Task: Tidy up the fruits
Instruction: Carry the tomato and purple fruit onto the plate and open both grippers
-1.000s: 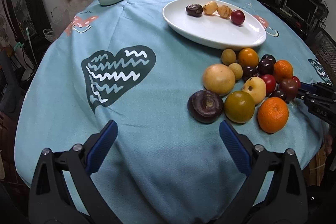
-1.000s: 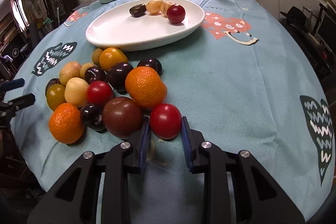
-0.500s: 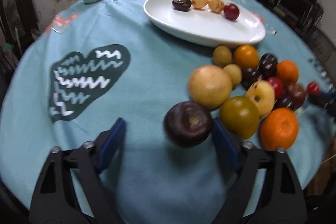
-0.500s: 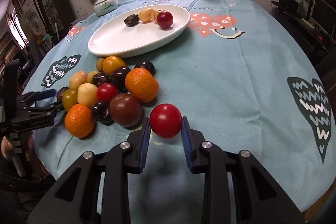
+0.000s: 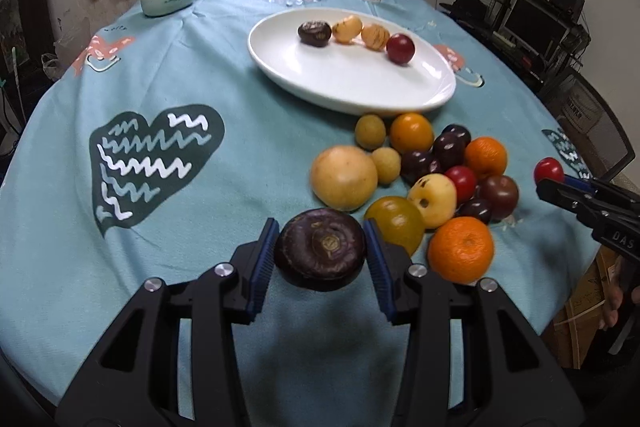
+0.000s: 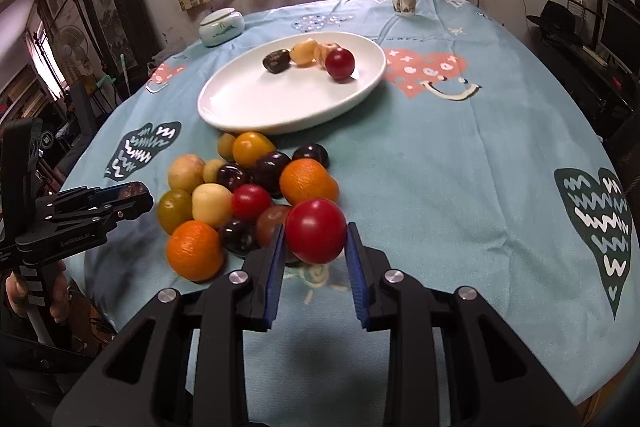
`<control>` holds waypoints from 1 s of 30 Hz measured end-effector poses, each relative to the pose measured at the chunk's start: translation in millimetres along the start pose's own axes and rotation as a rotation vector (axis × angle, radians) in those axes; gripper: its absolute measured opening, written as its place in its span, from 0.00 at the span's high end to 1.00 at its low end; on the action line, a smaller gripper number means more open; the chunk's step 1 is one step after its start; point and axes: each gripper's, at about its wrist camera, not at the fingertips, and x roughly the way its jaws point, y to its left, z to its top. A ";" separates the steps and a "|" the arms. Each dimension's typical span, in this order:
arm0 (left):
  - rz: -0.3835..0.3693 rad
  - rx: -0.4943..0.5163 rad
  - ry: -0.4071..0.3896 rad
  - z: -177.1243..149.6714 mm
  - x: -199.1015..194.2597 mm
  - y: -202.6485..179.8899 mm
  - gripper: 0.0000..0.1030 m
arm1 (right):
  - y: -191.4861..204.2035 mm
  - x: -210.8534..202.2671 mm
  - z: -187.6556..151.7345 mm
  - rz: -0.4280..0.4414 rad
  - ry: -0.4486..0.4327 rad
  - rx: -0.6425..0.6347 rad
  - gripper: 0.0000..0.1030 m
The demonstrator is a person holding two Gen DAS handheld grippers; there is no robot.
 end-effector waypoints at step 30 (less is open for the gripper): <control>0.076 0.046 -0.030 206.4 73.9 3.9 0.57 | 41.9 104.4 167.2 0.049 0.044 -0.159 0.71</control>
